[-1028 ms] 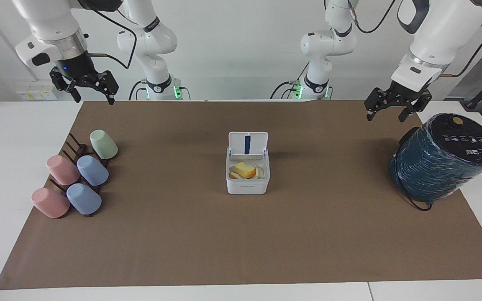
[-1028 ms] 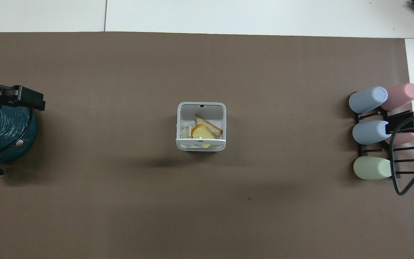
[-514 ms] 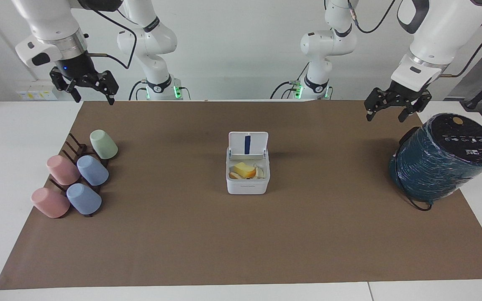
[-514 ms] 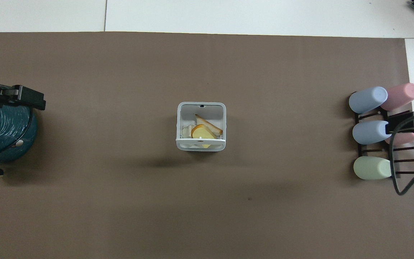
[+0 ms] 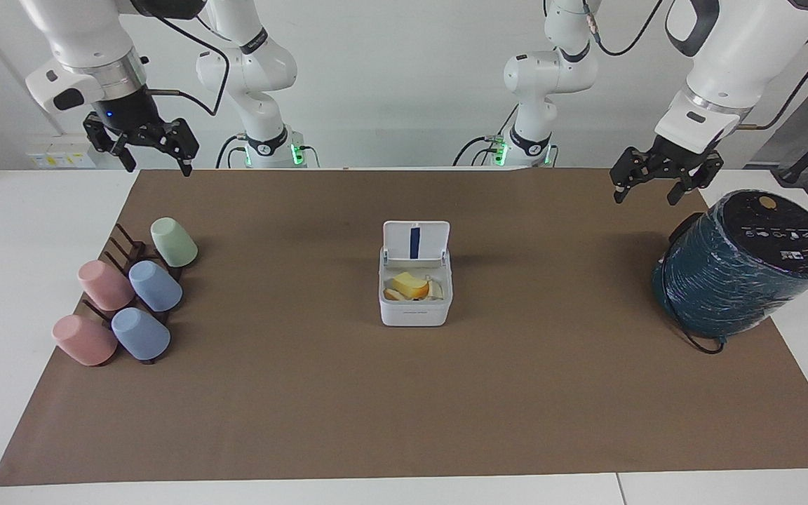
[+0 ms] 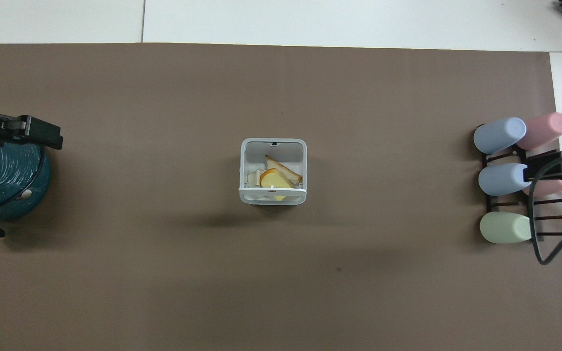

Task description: Close trash can lid

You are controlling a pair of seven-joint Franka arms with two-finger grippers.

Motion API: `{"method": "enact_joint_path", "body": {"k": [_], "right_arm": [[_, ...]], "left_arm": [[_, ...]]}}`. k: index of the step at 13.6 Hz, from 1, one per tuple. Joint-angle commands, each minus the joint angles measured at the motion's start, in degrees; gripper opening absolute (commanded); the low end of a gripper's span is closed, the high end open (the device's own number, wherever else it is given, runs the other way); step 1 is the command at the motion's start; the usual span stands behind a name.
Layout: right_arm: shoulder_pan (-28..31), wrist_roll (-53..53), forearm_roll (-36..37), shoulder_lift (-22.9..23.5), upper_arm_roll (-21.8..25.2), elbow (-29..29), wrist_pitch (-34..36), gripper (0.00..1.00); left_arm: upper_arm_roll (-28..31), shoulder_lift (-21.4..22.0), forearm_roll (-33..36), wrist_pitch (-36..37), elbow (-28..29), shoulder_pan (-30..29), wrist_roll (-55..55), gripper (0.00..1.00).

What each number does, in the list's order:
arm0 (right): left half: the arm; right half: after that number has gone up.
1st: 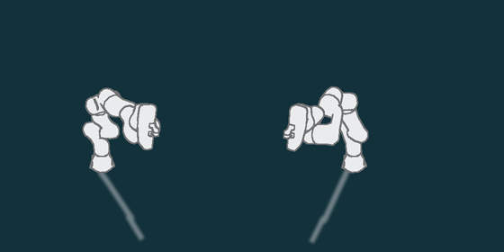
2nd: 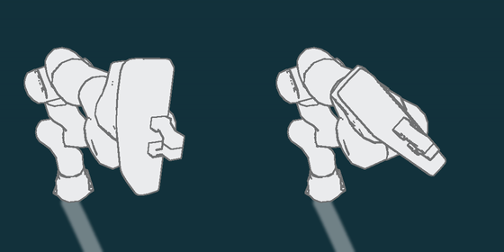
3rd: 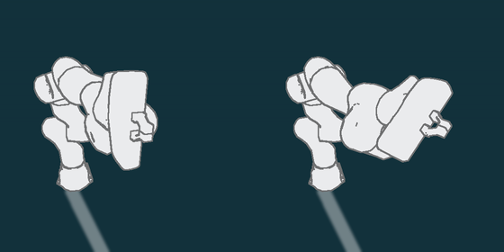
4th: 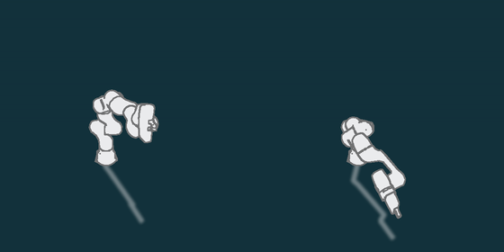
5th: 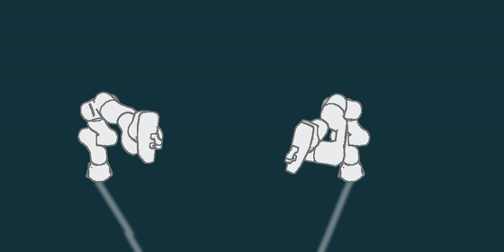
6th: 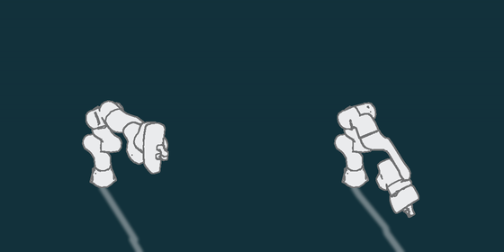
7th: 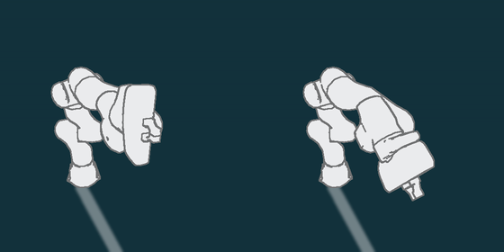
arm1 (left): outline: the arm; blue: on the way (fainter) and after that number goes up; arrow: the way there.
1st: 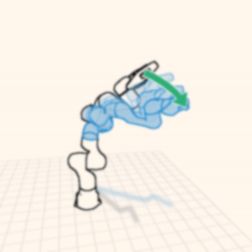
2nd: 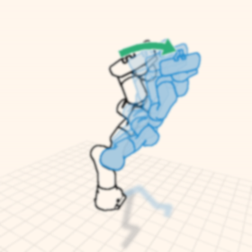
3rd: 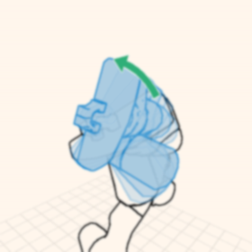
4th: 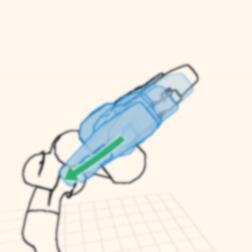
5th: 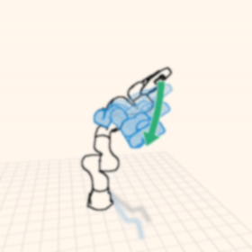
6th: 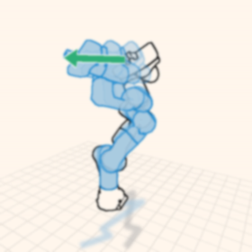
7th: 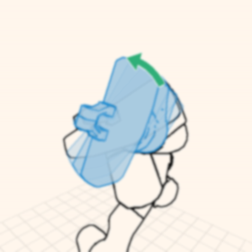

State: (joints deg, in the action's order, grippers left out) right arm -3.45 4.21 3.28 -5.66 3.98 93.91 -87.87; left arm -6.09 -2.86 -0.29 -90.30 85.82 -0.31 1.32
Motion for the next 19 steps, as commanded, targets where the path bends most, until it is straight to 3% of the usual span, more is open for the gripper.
{"method": "enact_joint_path", "body": {"k": [1,5,8,9,10,12,14,17,19], "right_arm": [[0.2,-1.1,0.0,-1.4,-0.1,1.4,-0.5,1.00],[0.2,-1.1,0.1,-1.4,-0.1,1.4,-0.5,1.00],[0.2,-1.1,0.1,-1.4,-0.1,1.4,-0.5,1.00],[0.2,-1.1,0.1,-1.4,-0.1,1.5,-0.5,1.00],[0.2,-1.1,0.1,-1.4,-0.1,1.5,-0.5,1.00],[0.2,-1.1,0.1,-1.4,-0.1,1.4,-0.5,1.00],[0.2,-1.1,0.1,-1.4,-0.1,1.4,-0.5,1.00],[0.2,-1.1,0.1,-1.4,-0.1,1.4,-0.5,1.00],[0.2,-1.1,0.0,-1.4,-0.1,1.4,-0.5,1.00]], "left_arm": [[0.1,1.6,-0.8,-0.8,1.8,0.2,0.8,1.00],[-0.5,1.8,-1.0,-0.5,2.2,0.8,0.1,1.00],[-0.5,3.4,-1.0,-1.1,5.3,5.9,-7.0,1.00],[-0.5,4.0,-1.0,-1.5,6.6,8.0,-11.1,0.92],[-0.5,4.6,-1.1,-1.6,7.7,10.2,-15.2,0.64],[-0.5,5.7,-2.1,-1.9,9.5,14.2,-22.8,0.22],[-0.5,7.3,-3.7,-6.6,13.2,18.3,-31.1,0.00],[-0.6,11.1,-5.6,-18.4,22.8,24.7,-41.6,0.00],[-0.5,11.0,-6.8,-22.1,25.7,28.3,-45.1,0.00]]}}
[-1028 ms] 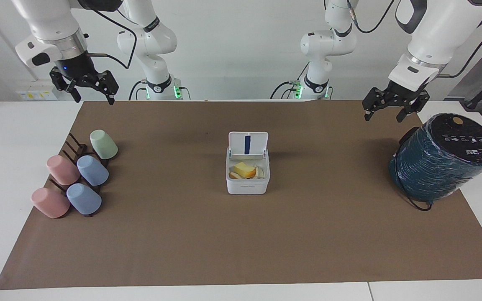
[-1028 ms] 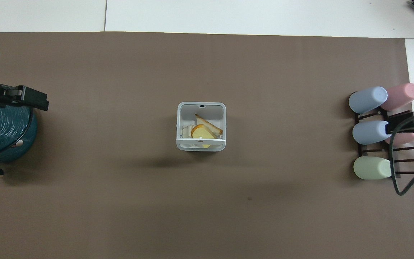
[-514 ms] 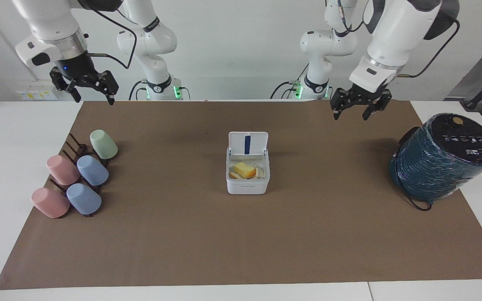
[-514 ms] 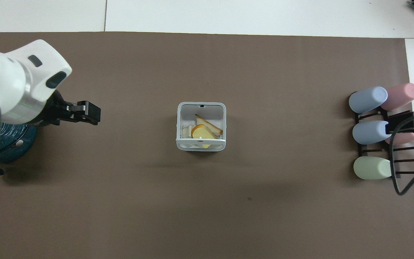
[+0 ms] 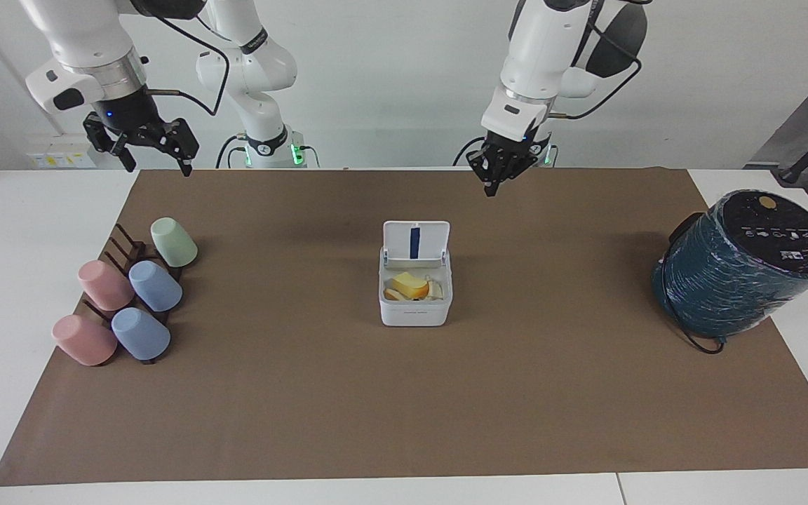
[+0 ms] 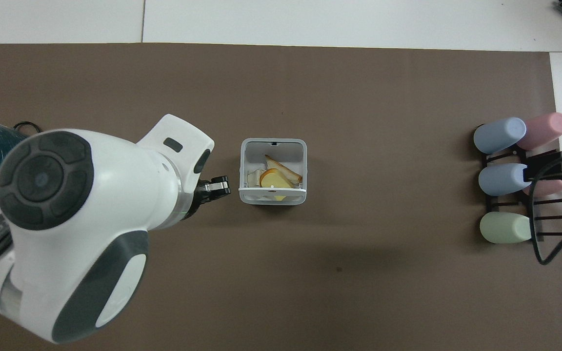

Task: Close trash can lid
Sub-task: 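Move the left gripper toward the open lid of the trash can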

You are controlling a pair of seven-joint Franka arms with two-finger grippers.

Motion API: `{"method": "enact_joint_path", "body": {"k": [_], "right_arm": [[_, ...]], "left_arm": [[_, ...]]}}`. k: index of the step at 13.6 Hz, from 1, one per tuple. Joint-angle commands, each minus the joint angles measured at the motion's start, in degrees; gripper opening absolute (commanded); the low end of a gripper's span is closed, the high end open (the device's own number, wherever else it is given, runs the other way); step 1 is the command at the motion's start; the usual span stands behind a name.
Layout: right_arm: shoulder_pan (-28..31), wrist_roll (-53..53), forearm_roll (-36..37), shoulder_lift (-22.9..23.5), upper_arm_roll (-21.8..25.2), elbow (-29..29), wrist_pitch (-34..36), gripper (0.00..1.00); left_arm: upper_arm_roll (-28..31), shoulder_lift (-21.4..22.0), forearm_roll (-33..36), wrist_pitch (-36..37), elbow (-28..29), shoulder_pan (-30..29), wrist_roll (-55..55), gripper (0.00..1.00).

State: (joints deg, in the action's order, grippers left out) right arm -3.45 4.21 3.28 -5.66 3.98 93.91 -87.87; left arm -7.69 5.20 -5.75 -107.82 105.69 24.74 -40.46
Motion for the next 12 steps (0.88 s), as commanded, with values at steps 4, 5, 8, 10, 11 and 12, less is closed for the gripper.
{"method": "enact_joint_path", "body": {"k": [4,5,8,10,11,12], "right_arm": [[0.2,-1.1,0.1,-1.4,-0.1,1.4,-0.5,1.00],[0.2,-1.1,0.1,-1.3,-0.1,1.4,-0.5,1.00],[0.2,-1.1,0.1,-1.4,-0.1,1.4,-0.5,1.00],[0.2,-1.1,0.1,-1.4,-0.1,1.4,-0.5,1.00],[0.2,-1.1,0.1,-1.3,-0.1,1.4,-0.5,1.00],[0.2,-1.1,0.0,-1.4,-0.1,1.4,-0.5,1.00]], "left_arm": [[1.0,1.9,-2.0,-12.8,9.8,7.2,-9.1,0.00],[1.1,0.6,-2.1,-13.9,9.8,7.6,-10.2,0.00],[1.1,-3.0,-2.1,-23.0,9.7,7.7,-12.0,0.00],[1.1,-4.5,-2.3,-26.6,9.3,6.6,-12.0,0.00],[1.2,-5.5,-2.8,-28.7,9.3,6.4,-12.1,0.00],[1.2,-6.7,-3.0,-30.5,9.3,6.4,-12.2,0.00]]}}
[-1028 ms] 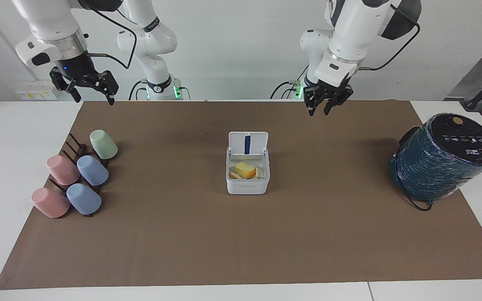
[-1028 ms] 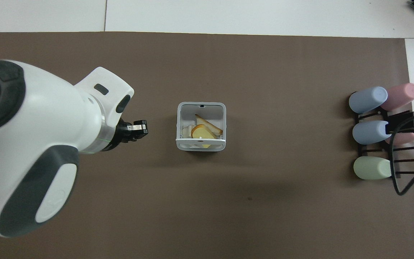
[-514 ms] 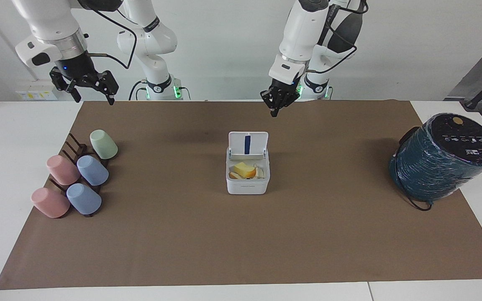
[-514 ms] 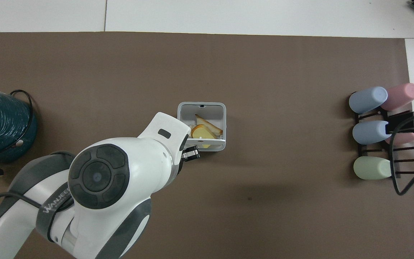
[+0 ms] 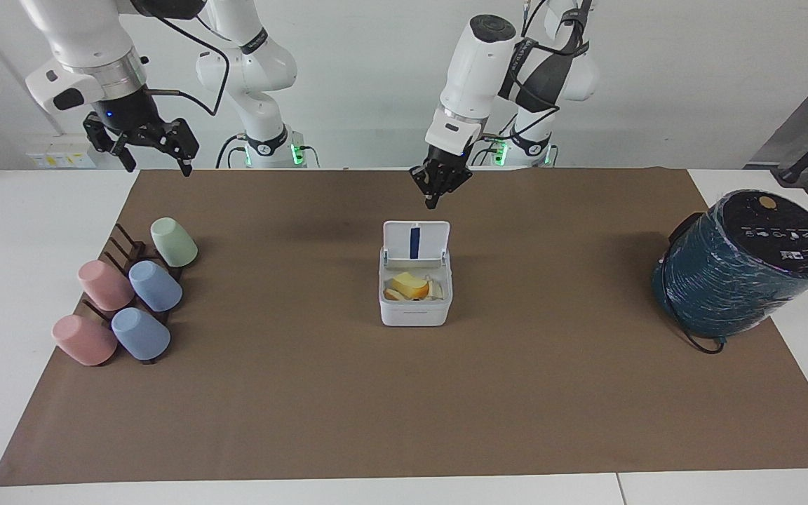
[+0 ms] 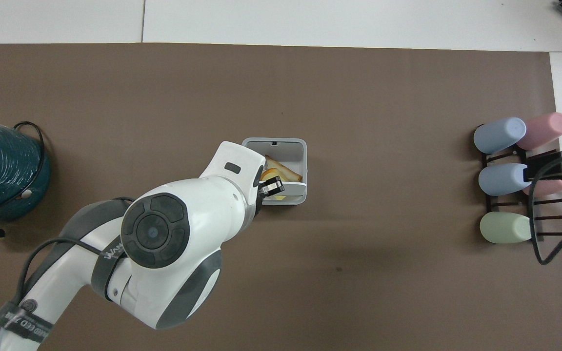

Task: Close trash can lid
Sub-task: 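Push the raised lid down over the trash can with the left gripper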

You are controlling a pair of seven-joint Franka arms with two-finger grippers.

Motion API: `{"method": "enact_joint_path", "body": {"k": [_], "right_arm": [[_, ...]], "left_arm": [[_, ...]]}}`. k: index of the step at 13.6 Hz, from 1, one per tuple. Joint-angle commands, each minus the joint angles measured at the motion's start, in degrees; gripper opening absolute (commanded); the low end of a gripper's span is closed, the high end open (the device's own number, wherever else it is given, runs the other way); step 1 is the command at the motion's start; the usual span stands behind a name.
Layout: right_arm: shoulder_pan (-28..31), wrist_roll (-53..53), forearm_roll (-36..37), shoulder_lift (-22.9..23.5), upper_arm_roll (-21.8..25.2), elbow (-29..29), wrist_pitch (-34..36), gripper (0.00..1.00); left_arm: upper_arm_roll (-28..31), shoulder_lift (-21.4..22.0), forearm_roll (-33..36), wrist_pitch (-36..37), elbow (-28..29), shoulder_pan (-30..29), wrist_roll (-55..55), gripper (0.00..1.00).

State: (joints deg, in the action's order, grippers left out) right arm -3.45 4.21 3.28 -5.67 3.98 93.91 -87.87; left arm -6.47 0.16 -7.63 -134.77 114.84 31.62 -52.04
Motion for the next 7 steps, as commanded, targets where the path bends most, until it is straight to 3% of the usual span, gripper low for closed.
{"method": "enact_joint_path", "body": {"k": [1,7], "right_arm": [[0.2,-1.1,0.1,-1.4,-0.1,1.4,-0.5,1.00],[0.2,-1.1,0.1,-1.4,-0.1,1.4,-0.5,1.00]], "left_arm": [[0.0,-3.1,-1.1,-5.6,0.1,-0.6,-0.6,0.00],[0.0,-7.9,-3.3,-15.2,-1.4,-3.7,-0.3,0.00]]}}
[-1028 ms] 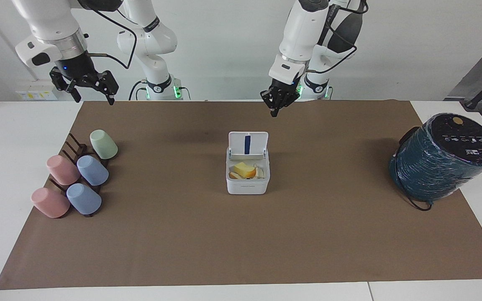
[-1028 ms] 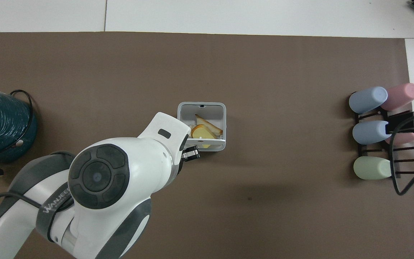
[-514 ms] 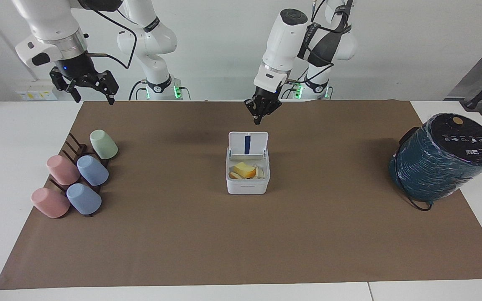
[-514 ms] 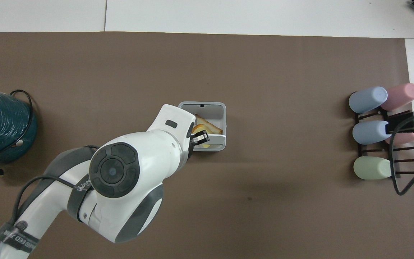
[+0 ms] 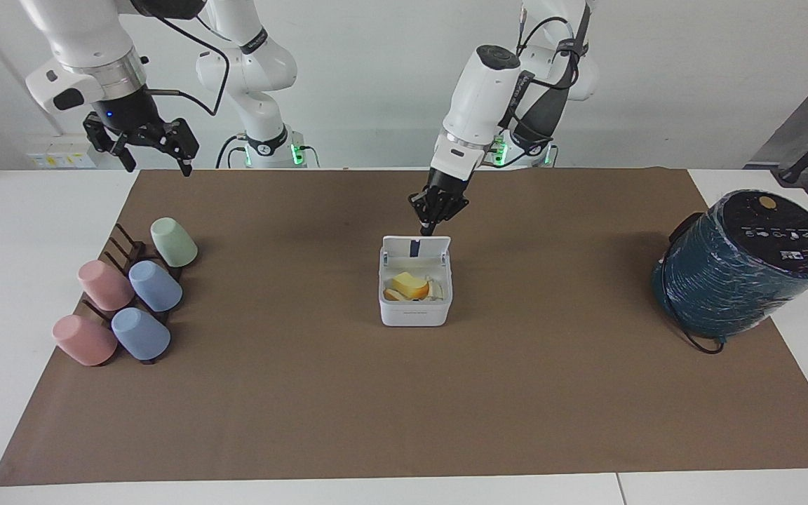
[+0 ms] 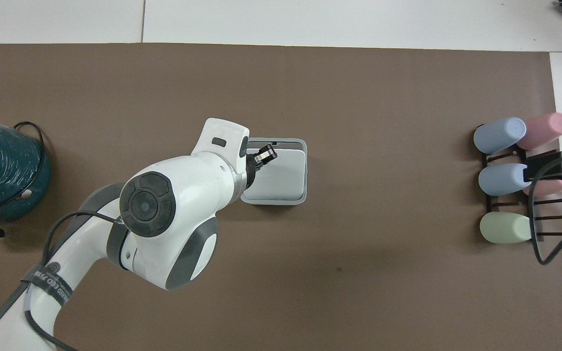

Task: Close trash can lid
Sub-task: 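Push the raised lid down over the trash can with the left gripper, then press the lid flat onto the trash can with the left gripper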

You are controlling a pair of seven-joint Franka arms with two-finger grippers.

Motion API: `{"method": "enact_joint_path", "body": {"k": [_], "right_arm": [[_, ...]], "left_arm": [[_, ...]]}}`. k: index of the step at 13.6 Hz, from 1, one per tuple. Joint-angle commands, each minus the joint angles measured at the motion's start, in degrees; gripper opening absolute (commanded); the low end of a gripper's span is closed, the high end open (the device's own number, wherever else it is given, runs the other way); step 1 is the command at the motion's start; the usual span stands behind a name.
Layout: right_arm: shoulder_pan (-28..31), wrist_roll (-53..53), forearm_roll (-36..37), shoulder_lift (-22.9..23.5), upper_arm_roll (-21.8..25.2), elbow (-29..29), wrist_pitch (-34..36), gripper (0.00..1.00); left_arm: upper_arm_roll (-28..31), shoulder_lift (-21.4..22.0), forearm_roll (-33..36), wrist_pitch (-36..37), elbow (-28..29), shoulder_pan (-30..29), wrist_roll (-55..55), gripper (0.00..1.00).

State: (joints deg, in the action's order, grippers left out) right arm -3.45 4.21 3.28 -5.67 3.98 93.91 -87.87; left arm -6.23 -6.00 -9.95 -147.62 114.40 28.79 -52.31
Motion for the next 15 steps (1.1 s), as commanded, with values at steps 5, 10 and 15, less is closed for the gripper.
{"method": "enact_joint_path", "body": {"k": [5,10,15], "right_arm": [[0.2,-1.1,0.1,-1.4,-0.1,1.4,-0.5,1.00],[0.2,-1.1,0.0,-1.4,-0.1,1.4,-0.5,1.00],[0.2,-1.1,0.1,-1.4,-0.1,1.5,-0.5,1.00]], "left_arm": [[-0.3,-6.0,-1.0,-6.1,-1.0,-0.8,-0.2,0.00],[-0.2,-8.0,-1.0,-7.2,-0.6,-0.8,0.3,0.00],[-0.2,-9.8,-1.0,-7.9,-0.5,-0.7,0.5,0.00]]}}
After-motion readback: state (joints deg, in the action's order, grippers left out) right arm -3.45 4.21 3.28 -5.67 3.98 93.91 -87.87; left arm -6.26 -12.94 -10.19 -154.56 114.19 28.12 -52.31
